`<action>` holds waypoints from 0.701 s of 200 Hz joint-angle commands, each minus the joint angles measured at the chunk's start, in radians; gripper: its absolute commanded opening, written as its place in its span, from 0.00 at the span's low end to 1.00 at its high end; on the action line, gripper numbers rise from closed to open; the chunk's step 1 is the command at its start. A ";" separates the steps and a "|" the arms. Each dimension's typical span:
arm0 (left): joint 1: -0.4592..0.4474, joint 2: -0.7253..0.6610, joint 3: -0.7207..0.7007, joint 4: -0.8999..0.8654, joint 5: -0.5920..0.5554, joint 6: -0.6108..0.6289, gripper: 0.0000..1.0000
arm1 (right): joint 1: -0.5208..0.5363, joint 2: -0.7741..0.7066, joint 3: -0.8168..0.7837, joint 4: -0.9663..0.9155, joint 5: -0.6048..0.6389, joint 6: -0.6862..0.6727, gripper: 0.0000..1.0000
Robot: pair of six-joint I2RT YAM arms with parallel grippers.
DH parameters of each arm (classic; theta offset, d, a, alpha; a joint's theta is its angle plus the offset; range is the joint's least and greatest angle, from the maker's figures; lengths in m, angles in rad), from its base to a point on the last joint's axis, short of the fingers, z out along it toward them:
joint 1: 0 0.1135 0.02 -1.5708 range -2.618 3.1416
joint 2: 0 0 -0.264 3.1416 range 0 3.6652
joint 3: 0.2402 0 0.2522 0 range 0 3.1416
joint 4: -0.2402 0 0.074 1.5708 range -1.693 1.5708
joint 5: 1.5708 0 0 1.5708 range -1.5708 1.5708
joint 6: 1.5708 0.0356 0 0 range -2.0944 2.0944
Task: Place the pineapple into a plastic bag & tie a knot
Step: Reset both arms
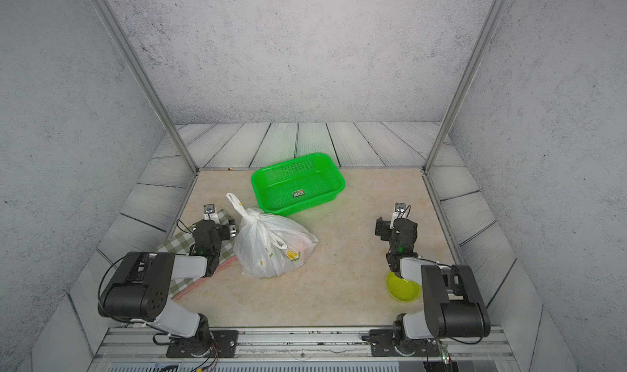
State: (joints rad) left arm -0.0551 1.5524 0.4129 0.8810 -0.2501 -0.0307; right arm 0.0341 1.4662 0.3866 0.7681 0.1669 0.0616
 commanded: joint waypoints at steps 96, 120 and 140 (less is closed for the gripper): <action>0.038 -0.012 0.041 -0.129 0.070 -0.021 1.00 | 0.022 0.067 0.061 -0.022 0.059 -0.002 0.99; 0.038 -0.012 0.041 -0.129 0.070 -0.021 1.00 | 0.022 0.066 0.061 -0.022 0.059 -0.003 0.99; 0.038 -0.014 0.039 -0.128 0.070 -0.021 0.99 | 0.022 0.070 0.067 -0.031 0.057 -0.004 0.99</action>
State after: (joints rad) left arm -0.0254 1.5517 0.4351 0.7582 -0.1864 -0.0490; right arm 0.0578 1.5410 0.4465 0.7559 0.2119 0.0513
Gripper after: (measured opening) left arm 0.995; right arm 0.988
